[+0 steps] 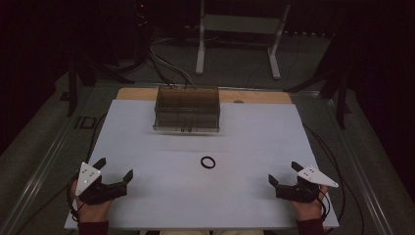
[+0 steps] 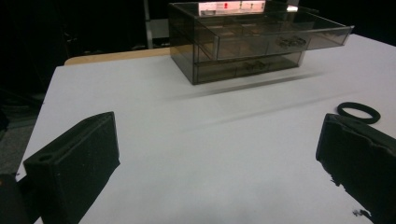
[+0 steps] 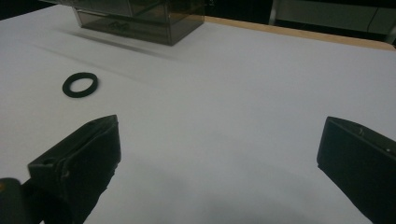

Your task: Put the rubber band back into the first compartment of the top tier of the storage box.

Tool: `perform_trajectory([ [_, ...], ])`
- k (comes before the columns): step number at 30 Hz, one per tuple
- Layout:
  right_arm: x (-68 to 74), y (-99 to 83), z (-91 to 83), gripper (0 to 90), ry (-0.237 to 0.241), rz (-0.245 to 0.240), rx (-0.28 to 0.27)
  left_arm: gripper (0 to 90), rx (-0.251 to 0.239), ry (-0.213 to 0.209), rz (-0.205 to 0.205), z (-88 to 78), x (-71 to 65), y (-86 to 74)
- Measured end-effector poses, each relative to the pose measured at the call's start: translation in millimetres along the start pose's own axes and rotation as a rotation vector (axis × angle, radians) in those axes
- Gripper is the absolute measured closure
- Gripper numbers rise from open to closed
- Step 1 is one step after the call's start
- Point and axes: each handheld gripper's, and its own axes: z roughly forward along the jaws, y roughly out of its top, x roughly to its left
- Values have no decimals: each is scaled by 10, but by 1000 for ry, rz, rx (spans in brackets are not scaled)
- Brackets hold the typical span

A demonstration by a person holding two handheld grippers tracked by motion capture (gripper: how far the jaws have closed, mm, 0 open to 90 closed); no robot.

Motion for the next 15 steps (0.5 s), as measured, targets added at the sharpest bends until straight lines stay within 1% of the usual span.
perform_trajectory([
  [5,-10,-5,-1,0,-11,-2,-4,4,-2,7,-3,5,-12,11],
  [7,-13,-7,8,0,-15,-4,-5,4,-7,5,-11,12,-19,33],
  [9,-14,-2,27,0,-16,-2,-8,4,-7,3,-10,19,-27,57],
  [13,14,11,61,0,-13,-9,-14,4,-11,4,-11,14,-40,95],
  [14,30,10,59,0,-15,-21,-14,4,-13,4,-15,12,-36,101],
  [15,30,10,59,0,-15,-21,-14,4,-11,4,-16,12,-32,105],
])
